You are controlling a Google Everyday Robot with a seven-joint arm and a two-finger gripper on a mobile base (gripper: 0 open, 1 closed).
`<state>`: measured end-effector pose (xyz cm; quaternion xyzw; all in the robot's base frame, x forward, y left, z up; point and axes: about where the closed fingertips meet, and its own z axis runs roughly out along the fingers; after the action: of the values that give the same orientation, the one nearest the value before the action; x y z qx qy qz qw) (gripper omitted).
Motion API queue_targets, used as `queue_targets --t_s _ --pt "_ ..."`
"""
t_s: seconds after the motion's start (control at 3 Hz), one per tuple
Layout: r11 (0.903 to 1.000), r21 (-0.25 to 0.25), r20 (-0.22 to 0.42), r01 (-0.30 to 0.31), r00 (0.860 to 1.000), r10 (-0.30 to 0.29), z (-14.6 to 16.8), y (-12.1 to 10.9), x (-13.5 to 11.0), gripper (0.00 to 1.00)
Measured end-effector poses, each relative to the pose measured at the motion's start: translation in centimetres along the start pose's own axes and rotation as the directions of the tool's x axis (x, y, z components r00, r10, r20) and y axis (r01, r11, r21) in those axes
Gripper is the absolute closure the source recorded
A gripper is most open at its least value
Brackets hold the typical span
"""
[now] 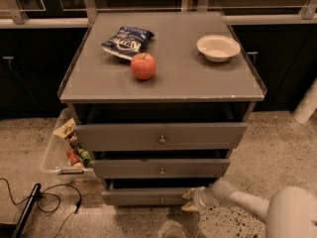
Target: Close bottom drawer
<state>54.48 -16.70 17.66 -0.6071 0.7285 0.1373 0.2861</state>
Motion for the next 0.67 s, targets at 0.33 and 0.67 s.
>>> queue_targets --t_s 0.33,0.67 --pt "0.9986 0.031 -0.007 0.044 0.999 -0.044 0.26 -5.68 -1.26 0.7" --pt "0.9986 0.031 -0.007 0.044 0.999 -0.044 0.39 -5.32 -1.08 0.67"
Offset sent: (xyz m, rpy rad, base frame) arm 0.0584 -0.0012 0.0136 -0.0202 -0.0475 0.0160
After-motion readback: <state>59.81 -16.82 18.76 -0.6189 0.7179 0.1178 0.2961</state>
